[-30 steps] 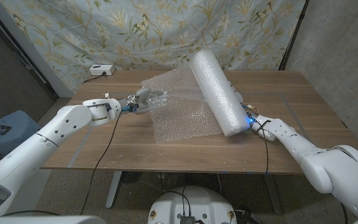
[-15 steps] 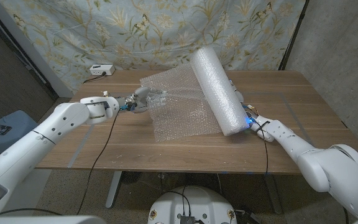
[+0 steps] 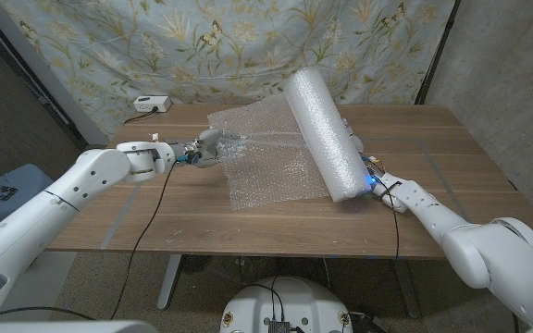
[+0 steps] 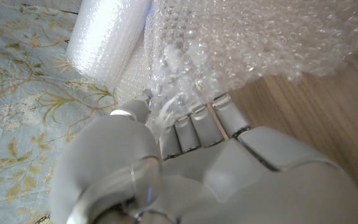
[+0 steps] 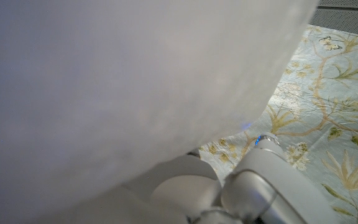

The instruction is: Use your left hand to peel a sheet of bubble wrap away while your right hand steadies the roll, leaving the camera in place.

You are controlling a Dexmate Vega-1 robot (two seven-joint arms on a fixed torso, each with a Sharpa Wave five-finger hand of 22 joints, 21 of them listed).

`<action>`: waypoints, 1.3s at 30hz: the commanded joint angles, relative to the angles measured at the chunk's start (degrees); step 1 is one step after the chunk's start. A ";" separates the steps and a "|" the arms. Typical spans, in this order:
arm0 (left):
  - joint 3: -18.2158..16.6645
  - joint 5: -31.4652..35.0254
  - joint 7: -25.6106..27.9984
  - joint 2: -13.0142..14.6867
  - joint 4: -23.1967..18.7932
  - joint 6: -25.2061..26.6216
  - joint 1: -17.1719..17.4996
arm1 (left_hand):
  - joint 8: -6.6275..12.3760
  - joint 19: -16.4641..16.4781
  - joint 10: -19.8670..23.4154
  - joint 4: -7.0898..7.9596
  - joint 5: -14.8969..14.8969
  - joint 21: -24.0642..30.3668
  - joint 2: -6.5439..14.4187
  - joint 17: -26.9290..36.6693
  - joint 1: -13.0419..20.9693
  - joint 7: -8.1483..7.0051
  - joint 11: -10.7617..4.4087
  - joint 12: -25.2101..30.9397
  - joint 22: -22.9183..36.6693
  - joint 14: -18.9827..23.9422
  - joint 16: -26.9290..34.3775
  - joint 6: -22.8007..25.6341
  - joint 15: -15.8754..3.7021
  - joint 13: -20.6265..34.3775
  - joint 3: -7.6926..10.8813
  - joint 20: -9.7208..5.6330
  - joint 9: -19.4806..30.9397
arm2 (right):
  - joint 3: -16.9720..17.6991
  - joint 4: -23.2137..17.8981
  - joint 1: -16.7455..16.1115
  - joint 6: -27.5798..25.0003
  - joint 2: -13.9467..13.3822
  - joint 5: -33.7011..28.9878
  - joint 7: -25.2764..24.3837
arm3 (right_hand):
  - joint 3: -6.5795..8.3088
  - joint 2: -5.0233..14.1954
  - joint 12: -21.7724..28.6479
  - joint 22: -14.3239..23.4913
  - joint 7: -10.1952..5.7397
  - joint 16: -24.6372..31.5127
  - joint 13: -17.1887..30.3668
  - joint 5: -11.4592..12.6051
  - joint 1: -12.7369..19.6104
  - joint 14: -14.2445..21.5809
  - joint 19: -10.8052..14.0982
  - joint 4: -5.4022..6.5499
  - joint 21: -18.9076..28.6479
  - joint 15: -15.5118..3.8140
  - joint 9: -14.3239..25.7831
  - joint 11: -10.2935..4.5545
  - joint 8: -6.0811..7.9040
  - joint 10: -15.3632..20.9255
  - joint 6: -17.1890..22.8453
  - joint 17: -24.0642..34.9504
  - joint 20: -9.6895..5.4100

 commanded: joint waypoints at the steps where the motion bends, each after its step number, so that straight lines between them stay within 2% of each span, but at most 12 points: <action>1: 0.12 -0.14 -0.51 0.85 -0.23 1.15 -0.59 | -0.28 -0.17 1.08 0.15 0.00 0.62 0.12 0.10 -0.54 1.64 -0.61 -0.20 -0.04 -0.30 0.32 1.33 -0.21 0.19 0.41 0.24 0.27 | 0.62 -1.21 -0.95 0.16 -0.58 0.51 -1.07 | -0.21 -0.15 -0.13 0.08 -0.04 -0.34 0.33 0.23 -0.39 0.06 -0.04 -0.11 -0.10 -0.35 0.10 -0.31 0.49 0.14 0.57 0.18 0.26; 18: -0.51 -1.04 -0.71 2.17 -1.14 2.24 -0.03 | -0.39 -0.41 1.25 0.15 -0.01 1.05 0.09 0.11 -0.65 1.56 -0.57 -0.39 -0.08 -0.35 0.33 1.35 -0.21 0.30 0.46 0.23 0.30 | 0.42 -1.83 -1.00 0.02 -1.81 0.39 -1.77 | -0.88 -0.87 -0.45 0.08 -0.27 -0.51 0.38 0.34 -1.07 -0.10 -0.16 -0.05 -0.15 -0.09 0.09 -0.30 0.37 0.10 0.40 0.14 1.06; 39: -0.65 -1.56 -1.29 3.68 -1.98 3.47 -0.31 | -0.48 -0.63 1.22 0.16 0.00 1.54 0.10 0.12 -0.71 1.58 -0.64 -0.67 -0.12 -0.44 0.32 1.31 -0.30 0.42 0.58 0.22 0.41 | 1.18 -1.20 -1.02 1.24 -2.12 0.71 -1.99 | -1.69 -1.54 -0.75 0.08 -0.22 -0.56 0.43 0.65 -2.01 -0.02 -0.03 0.19 -0.11 0.01 0.10 -0.19 0.34 0.28 0.41 0.15 1.09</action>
